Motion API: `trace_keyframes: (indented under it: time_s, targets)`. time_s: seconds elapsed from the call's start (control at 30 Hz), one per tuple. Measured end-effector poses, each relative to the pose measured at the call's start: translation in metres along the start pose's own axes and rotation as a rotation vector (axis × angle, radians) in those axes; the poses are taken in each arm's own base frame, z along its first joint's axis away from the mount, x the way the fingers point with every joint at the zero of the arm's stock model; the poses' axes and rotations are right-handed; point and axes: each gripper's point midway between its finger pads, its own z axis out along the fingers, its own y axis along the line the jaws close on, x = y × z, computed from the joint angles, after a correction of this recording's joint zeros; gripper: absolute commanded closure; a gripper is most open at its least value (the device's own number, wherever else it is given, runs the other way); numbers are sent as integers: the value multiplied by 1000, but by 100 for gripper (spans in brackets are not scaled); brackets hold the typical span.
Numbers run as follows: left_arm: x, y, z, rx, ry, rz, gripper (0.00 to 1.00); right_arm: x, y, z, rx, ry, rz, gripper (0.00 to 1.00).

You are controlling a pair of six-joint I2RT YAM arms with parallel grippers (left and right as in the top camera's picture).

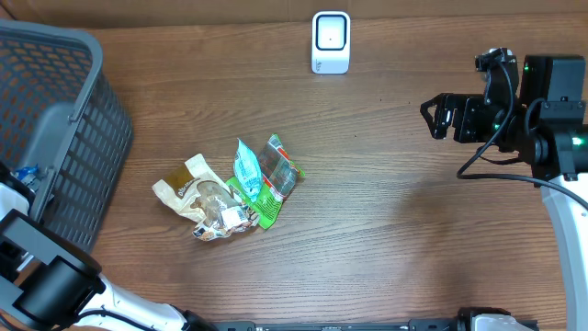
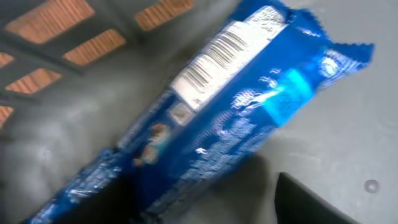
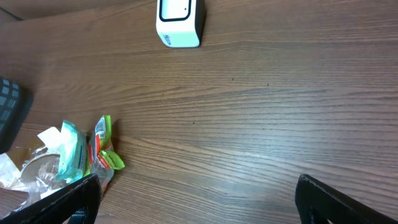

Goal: Scan the item barcode
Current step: 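Reach into the basket and grasp the blue snack wrapper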

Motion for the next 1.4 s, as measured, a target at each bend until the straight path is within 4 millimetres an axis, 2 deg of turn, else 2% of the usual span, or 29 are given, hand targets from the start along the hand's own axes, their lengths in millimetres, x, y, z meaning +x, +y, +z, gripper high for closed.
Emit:
trace_keyframes:
  time_s: [0.03,0.2,0.33,0.47,0.57,0.7,0.77,0.87,1.0,1.03,1.07,1.17,1.23,1.3,1.33,1.37,1.4]
  targets:
    - [0,1,0,-3,0,-3,96,0,0,0,0,0,1,0]
    - [2,4,-1,-6,16,-29,96,0,0,0,0,0,0,0]
    - [5,-6,-3,50,38,-62,96,0,0,0,0,0,0,0]
    - [9,-38,-8,160,62,-68,96,0,0,0,0,0,1,0]
    - [15,-80,-17,258,89,-28,96,0,0,0,0,-1,0,0]
    - [30,-134,-45,366,214,14,96,0,0,0,0,0,0,0]
    - [23,-142,-59,388,223,20,96,0,0,0,0,0,1,0]
    - [-7,-144,-76,405,162,15,96,0,0,0,0,0,0,0]
    - [-13,-144,-84,408,157,13,96,0,0,0,0,0,0,0]
    - [-19,-144,-87,411,143,13,91,0,0,0,0,0,0,0]
    - [-20,-144,-88,411,139,18,73,0,0,0,-1,0,0,0]
    - [-22,-146,-88,420,110,107,26,0,0,0,0,0,0,0]
    - [-24,-150,-87,426,87,176,11,0,0,0,0,-1,-1,0]
    - [-22,-162,-80,440,69,277,14,0,0,0,0,-2,-1,0]
    - [-18,-167,-73,444,76,309,26,-1,0,0,0,-3,-1,0]
    - [1,-179,-47,453,132,372,37,-1,0,0,0,-3,0,0]
    - [10,-183,-36,457,158,393,46,-1,0,0,-1,-2,0,0]
